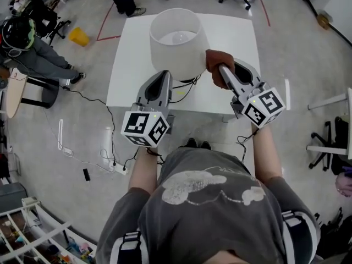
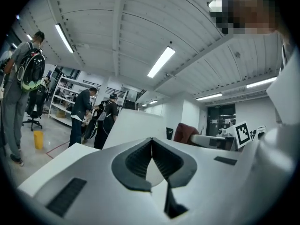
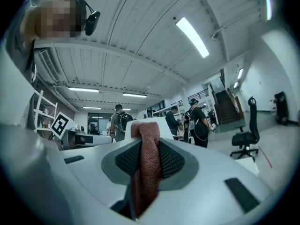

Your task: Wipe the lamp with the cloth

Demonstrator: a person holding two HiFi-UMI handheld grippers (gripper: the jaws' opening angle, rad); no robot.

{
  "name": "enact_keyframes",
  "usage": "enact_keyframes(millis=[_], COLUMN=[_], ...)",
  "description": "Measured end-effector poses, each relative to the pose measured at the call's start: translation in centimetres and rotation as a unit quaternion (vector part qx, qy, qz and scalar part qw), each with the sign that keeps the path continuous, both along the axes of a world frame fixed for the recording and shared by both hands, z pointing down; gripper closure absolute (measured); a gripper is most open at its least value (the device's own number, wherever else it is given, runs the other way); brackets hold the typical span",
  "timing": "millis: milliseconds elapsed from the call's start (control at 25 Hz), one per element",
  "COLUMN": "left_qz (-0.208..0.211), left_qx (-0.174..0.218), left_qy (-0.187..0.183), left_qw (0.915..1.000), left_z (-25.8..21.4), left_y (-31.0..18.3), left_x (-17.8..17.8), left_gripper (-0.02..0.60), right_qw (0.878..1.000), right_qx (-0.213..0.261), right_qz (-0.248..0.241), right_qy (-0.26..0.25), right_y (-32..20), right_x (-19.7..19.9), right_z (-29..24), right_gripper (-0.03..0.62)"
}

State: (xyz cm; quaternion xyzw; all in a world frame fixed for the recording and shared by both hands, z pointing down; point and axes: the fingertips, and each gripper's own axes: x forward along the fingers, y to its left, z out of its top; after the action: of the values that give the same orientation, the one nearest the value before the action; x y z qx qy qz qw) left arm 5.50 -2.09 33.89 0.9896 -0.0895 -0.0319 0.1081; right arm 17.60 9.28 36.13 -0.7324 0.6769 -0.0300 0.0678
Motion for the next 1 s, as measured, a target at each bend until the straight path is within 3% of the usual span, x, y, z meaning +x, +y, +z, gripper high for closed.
enact_keyframes(millis=[240,400,640,1000], left_qz=[0.015,0.0,-0.062,-0.137], left_qx=[0.024,0.026,0.027,0.017], left_qy=[0.031,0.033,0.024,0.009], left_qw=[0.9991,0.9991,0.9974,0.9904], left_z=[-3.5,-3.5,-2.3,-0.9], left_y=[-0.1,0.2,0.9,3.0], left_x=[1.8,2.3,3.5,4.5], left_gripper=[0.572,0.572,0.572,0.572], right_qw=[0.998,0.997,0.995,0.989], right_qx=[0.016,0.015,0.019,-0.029], right_qz=[-0.018,-0.036,-0.09,-0.142], right_qy=[0.056,0.059,0.033,0.0], right_y=[-2.1,-3.4,-4.5,-5.5], right_x=[1.1,2.5,5.4,8.4], right_z=[-4.6,-4.5,-2.9,1.2], right_gripper=[0.508,0.508,0.508,0.508])
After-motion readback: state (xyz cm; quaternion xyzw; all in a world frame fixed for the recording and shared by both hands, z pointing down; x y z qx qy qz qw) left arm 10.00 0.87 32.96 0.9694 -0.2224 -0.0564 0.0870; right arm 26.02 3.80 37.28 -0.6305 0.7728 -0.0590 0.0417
